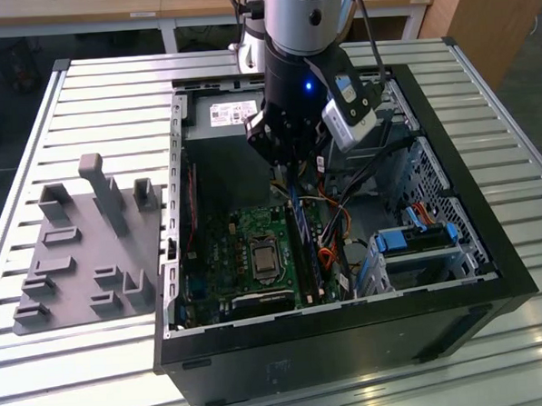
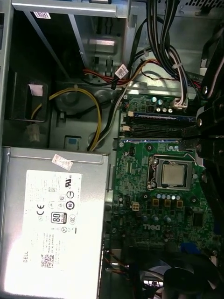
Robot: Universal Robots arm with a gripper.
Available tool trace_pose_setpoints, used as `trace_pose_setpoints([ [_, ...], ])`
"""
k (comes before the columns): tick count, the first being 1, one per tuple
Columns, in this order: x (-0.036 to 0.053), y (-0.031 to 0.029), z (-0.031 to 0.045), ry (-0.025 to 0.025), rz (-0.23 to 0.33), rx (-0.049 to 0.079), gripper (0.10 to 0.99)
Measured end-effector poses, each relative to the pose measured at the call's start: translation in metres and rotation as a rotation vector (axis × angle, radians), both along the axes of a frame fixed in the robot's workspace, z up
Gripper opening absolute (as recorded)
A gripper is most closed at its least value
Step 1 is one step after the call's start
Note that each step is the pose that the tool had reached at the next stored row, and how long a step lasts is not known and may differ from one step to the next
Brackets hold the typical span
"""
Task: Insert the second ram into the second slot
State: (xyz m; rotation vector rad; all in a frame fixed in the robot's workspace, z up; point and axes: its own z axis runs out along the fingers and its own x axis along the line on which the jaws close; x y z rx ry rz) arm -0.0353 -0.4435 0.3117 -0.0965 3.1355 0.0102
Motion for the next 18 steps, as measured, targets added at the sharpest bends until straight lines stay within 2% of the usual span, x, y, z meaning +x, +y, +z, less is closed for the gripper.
trace_pose_setpoints([
  [2, 0.0, 0.0, -0.0004, -0.0001, 0.0, -0.006, 0.129],
  [6, -0.0003, 0.0, -0.0011, 0.0006, -0.002, -0.006, 0.129],
  [13, -0.0016, 0.0, -0.0024, 0.0074, -0.007, -0.006, 0.129],
  [18, -0.0016, 0.0, -0.0039, 0.0097, -0.007, -0.006, 0.129],
])
